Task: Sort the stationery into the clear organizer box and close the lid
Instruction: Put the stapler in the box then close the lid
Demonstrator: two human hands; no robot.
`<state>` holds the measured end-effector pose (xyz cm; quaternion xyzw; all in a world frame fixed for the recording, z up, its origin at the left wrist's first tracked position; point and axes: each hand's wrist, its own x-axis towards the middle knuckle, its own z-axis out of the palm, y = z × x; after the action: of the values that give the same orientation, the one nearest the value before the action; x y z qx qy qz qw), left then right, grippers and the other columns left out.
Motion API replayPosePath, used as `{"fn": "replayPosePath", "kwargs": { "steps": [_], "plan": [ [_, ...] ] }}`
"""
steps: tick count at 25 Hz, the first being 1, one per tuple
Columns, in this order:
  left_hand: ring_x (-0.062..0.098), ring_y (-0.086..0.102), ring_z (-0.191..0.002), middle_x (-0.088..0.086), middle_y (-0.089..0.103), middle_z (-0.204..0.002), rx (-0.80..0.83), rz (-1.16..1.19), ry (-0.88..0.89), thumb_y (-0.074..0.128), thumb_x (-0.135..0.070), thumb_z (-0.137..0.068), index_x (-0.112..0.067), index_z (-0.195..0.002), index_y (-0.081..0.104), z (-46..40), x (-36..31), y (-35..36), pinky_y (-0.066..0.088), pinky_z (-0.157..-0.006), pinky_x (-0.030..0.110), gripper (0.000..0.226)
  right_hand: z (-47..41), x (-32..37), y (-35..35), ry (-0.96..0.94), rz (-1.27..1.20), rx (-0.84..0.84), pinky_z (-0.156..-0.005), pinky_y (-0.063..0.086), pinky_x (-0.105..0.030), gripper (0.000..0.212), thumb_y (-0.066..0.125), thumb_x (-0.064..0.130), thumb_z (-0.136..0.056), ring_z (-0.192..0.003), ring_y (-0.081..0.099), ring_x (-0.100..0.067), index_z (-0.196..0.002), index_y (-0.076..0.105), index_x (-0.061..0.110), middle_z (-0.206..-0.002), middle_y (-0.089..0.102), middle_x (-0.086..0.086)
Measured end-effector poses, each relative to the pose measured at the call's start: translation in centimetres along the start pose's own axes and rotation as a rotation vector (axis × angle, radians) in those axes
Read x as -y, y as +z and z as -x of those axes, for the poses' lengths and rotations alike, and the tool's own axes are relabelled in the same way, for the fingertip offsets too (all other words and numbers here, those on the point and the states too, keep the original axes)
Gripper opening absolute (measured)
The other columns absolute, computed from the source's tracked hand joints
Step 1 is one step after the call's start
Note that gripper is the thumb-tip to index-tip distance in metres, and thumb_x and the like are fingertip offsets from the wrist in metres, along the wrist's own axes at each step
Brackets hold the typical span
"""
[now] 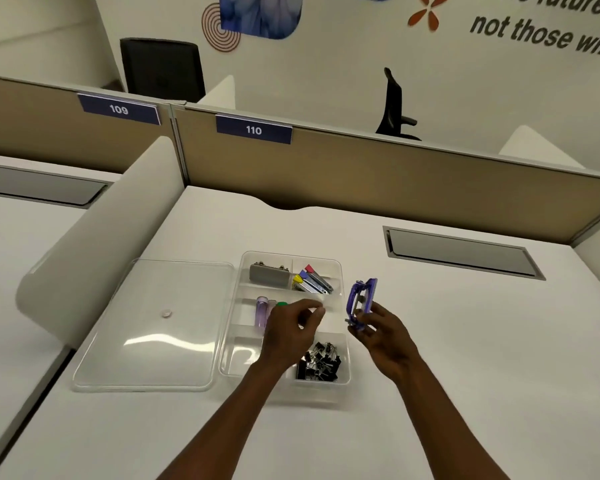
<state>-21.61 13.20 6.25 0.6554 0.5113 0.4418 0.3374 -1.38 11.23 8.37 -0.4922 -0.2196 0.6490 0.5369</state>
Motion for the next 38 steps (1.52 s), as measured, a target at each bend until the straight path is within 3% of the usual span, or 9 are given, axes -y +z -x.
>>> {"fn": "replayPosePath", "kwargs": {
  "steps": [4,8,12,19,22,25,30,34,38],
  "plan": [
    [0.002,0.072,-0.073,-0.018,0.069,-0.097,0.051,0.197,-0.165,0.059,-0.042,-0.095,-0.030,-0.119,0.066,0.8,-0.7,-0.8,0.054,-0.063,0.012,0.028,0.4,-1.5,3.5,-0.090,0.392,0.106,-0.083,0.059,-0.039,0.054,0.083,0.009,-0.075,-0.097,0.072,-0.026,-0.125,0.063,0.019,-0.111,0.073,-0.008],
    [0.009,0.069,-0.089,-0.004,0.070,-0.105,-0.055,0.103,-0.267,0.059,-0.017,-0.096,-0.020,-0.120,0.066,0.8,1.1,-2.9,0.055,-0.072,0.015,0.025,0.0,-2.3,6.0,-0.140,0.545,0.119,-0.080,0.062,-0.036,0.048,0.078,0.031,-0.081,-0.098,0.072,-0.022,-0.126,0.063,0.023,-0.106,0.074,0.001],
    [0.005,0.068,-0.090,-0.012,0.071,-0.096,-0.062,0.069,-0.224,0.058,-0.009,-0.095,-0.026,-0.109,0.069,0.1,2.3,-5.3,0.057,-0.076,0.022,0.025,-1.1,-1.7,7.4,-0.223,0.606,0.092,-0.073,0.061,-0.035,0.029,0.075,0.021,-0.088,-0.096,0.073,-0.025,-0.116,0.069,0.018,-0.104,0.075,-0.003],
    [0.004,0.067,-0.092,-0.014,0.070,-0.095,-0.104,0.022,-0.193,0.058,-0.005,-0.093,-0.029,-0.102,0.068,-2.3,3.4,-7.3,0.058,-0.075,0.021,0.028,-3.8,-0.4,10.3,-0.303,0.930,0.293,-0.078,0.061,-0.029,0.049,0.082,0.030,-0.080,-0.096,0.070,-0.012,-0.125,0.063,0.035,-0.115,0.070,0.009],
    [0.012,0.068,-0.096,-0.009,0.071,-0.100,-0.151,0.172,-0.304,0.059,-0.007,-0.093,-0.036,-0.099,0.066,-3.1,3.3,-6.8,0.059,-0.076,0.028,0.030,-4.9,-0.9,11.5,-0.253,0.877,0.310,-0.083,0.058,-0.028,0.048,0.084,0.042,-0.076,-0.101,0.069,-0.008,-0.119,0.067,0.031,-0.110,0.073,0.010],
    [0.014,0.067,-0.099,-0.011,0.070,-0.103,-0.130,0.246,-0.362,0.055,-0.009,-0.094,-0.045,-0.103,0.061,-3.6,3.2,-6.2,0.060,-0.078,0.032,0.038,-6.3,-1.6,12.4,-0.274,0.817,0.298,-0.074,0.059,-0.032,0.032,0.077,0.042,-0.084,-0.093,0.073,-0.017,-0.106,0.074,0.019,-0.098,0.077,0.002],
    [0.023,0.060,-0.118,0.005,0.061,-0.133,-0.210,-0.036,-0.351,0.049,0.003,-0.092,-0.015,-0.135,0.056,-4.9,3.9,-7.2,0.050,-0.100,0.035,0.047,-8.8,-1.0,13.1,-0.435,1.053,0.087,-0.074,0.059,-0.036,0.023,0.073,0.035,-0.089,-0.083,0.072,-0.017,-0.101,0.078,0.015,-0.093,0.077,-0.001],
    [0.024,0.057,-0.121,0.007,0.058,-0.136,-0.141,-0.088,-0.271,0.062,-0.008,-0.093,-0.018,-0.143,0.047,-6.5,4.3,-8.3,0.051,-0.099,0.035,0.053,-10.7,-0.8,14.1,-0.591,1.366,0.064,-0.081,0.058,-0.036,0.018,0.067,0.021,-0.093,-0.088,0.069,-0.020,-0.107,0.076,0.014,-0.103,0.077,-0.005],
    [0.025,0.052,-0.125,0.006,0.059,-0.134,-0.069,-0.329,-0.232,0.065,-0.017,-0.092,-0.022,-0.143,0.048,-7.7,5.3,-8.6,0.048,-0.102,0.036,0.054,-12.0,-1.6,15.0,-0.655,1.610,0.166,-0.081,0.055,-0.036,0.021,0.063,0.021,-0.093,-0.092,0.068,-0.022,-0.108,0.076,0.017,-0.105,0.077,-0.004]
  ]
}}
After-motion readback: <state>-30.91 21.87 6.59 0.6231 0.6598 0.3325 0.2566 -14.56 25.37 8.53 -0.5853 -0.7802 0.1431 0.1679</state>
